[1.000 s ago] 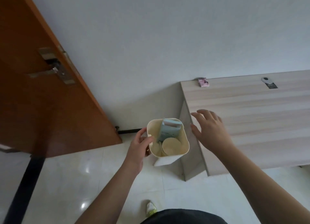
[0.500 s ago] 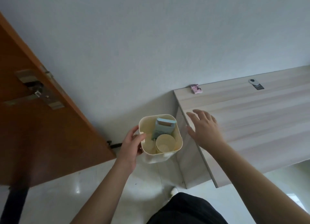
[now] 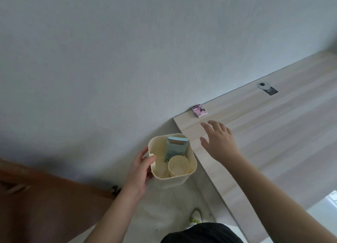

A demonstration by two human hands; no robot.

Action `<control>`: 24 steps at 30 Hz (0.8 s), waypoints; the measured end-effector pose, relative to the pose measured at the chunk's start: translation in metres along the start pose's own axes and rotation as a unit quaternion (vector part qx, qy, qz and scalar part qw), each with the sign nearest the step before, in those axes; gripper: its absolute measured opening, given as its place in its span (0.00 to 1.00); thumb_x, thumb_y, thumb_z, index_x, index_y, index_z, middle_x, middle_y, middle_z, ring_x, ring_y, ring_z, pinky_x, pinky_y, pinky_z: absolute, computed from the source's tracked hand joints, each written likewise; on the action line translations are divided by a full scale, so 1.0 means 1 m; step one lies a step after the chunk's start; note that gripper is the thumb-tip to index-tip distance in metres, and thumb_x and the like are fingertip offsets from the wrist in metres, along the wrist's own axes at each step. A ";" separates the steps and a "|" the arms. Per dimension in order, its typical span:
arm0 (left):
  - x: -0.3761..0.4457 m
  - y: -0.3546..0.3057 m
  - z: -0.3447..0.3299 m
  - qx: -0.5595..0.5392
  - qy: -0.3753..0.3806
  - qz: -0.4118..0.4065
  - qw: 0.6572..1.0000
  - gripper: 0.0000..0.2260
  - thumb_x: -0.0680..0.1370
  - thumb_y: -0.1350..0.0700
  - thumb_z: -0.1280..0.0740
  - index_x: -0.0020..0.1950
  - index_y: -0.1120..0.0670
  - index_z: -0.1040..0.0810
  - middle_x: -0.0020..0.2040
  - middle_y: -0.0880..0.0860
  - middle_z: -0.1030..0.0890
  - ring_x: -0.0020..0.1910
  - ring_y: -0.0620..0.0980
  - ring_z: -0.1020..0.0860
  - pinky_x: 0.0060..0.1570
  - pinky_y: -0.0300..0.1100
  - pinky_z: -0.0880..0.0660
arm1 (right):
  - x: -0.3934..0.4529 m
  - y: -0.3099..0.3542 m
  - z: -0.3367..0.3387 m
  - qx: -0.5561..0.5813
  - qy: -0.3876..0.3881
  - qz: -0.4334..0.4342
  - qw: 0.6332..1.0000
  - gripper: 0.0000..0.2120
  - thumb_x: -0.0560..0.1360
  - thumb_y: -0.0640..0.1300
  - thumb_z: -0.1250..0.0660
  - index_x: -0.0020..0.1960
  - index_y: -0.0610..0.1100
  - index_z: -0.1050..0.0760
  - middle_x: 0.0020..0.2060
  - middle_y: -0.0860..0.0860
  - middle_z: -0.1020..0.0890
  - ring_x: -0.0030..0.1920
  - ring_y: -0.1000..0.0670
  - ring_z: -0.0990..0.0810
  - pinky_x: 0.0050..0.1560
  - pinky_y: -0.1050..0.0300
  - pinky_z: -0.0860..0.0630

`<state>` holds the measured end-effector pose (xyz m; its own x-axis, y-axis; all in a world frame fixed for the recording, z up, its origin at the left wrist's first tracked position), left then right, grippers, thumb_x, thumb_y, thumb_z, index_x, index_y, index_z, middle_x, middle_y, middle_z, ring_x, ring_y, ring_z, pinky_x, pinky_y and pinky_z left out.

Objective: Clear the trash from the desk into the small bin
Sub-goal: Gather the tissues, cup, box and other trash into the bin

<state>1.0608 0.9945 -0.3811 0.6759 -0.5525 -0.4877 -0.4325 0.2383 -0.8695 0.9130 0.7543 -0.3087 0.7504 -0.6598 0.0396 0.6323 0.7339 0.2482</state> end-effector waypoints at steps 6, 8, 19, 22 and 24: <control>0.047 -0.038 -0.032 0.035 0.008 0.002 0.999 0.16 0.78 0.60 0.32 0.65 0.47 0.22 0.43 0.52 0.15 0.34 0.45 0.17 0.29 0.38 0.23 | 0.063 -0.036 -0.020 0.028 0.025 -0.031 0.999 0.26 0.78 0.54 0.40 0.73 0.48 0.38 0.71 0.47 0.33 0.71 0.44 0.35 0.70 0.46 0.37; 0.060 -0.045 -0.039 0.036 0.007 0.009 0.999 0.16 0.78 0.59 0.33 0.65 0.46 0.22 0.43 0.51 0.14 0.35 0.46 0.16 0.29 0.38 0.23 | 0.080 -0.047 -0.028 0.036 0.034 -0.041 0.998 0.26 0.78 0.54 0.40 0.73 0.48 0.38 0.71 0.47 0.33 0.71 0.43 0.35 0.70 0.46 0.37; 0.103 -0.061 -0.065 0.045 0.015 0.030 0.998 0.17 0.79 0.59 0.34 0.66 0.47 0.23 0.48 0.54 0.13 0.40 0.51 0.15 0.35 0.44 0.21 | 0.162 -0.078 -0.078 0.035 0.108 -0.069 0.991 0.25 0.78 0.51 0.42 0.73 0.45 0.39 0.69 0.43 0.31 0.67 0.41 0.32 0.66 0.46 0.34; 0.114 -0.064 -0.065 0.031 0.025 0.038 0.998 0.17 0.79 0.59 0.33 0.66 0.46 0.23 0.52 0.56 0.14 0.42 0.52 0.14 0.34 0.43 0.20 | 0.179 -0.077 -0.100 0.020 0.143 -0.065 0.987 0.24 0.77 0.48 0.42 0.72 0.44 0.38 0.68 0.43 0.31 0.65 0.41 0.31 0.64 0.47 0.33; 0.123 -0.070 -0.063 0.022 0.033 0.038 0.998 0.18 0.76 0.57 0.31 0.66 0.47 0.22 0.54 0.57 0.15 0.43 0.53 0.14 0.34 0.43 0.20 | 0.190 -0.073 -0.114 0.010 0.158 -0.059 0.986 0.23 0.76 0.46 0.42 0.71 0.44 0.37 0.66 0.43 0.30 0.64 0.41 0.30 0.63 0.46 0.32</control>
<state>1.1359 0.8597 -0.3754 0.6009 -0.5824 -0.5474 -0.4535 0.3156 -0.8335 1.0310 0.5935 -0.4297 0.6966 -0.6552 -0.2924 0.7171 0.6500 0.2516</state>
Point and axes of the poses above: each hand's wrist, its own x-axis towards the middle knuckle, its own z-axis out of the back of the hand, y = z × x, the point moved 10 cm from there along x, towards the middle knuckle
